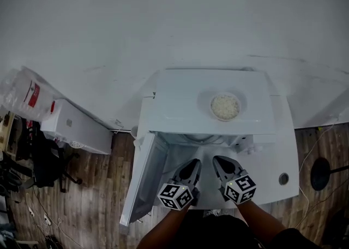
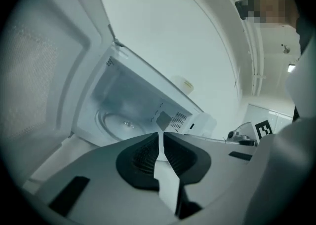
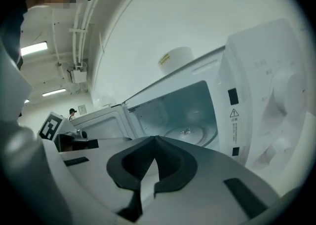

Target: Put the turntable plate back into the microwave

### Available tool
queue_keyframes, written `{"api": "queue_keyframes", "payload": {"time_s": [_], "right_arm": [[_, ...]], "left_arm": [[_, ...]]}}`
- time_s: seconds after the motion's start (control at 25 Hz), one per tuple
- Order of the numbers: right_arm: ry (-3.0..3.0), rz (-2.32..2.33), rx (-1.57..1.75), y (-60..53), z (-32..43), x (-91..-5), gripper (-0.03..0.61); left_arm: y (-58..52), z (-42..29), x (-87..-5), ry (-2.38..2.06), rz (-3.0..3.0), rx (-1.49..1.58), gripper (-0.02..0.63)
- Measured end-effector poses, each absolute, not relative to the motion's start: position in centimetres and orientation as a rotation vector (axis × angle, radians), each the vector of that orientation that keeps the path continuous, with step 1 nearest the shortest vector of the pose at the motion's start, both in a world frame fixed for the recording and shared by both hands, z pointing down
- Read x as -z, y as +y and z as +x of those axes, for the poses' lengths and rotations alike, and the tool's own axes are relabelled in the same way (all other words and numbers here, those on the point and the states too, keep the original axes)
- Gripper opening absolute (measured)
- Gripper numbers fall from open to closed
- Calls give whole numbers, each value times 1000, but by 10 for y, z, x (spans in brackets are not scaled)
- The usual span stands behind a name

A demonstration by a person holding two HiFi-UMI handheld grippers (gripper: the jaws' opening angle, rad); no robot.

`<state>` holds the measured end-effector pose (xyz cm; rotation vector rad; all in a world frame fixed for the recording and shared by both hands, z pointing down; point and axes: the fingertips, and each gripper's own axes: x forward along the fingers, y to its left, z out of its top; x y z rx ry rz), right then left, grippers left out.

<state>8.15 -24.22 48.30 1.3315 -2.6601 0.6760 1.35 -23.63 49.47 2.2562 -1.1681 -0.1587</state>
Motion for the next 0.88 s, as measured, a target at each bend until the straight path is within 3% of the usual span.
{"api": "queue_keyframes", "payload": {"time_s": [0.88], "right_arm": [[-2707, 1478, -528, -213, 81, -430, 18]], "left_arm": [[-217, 9, -471, -1248, 2263, 133, 48]]}}
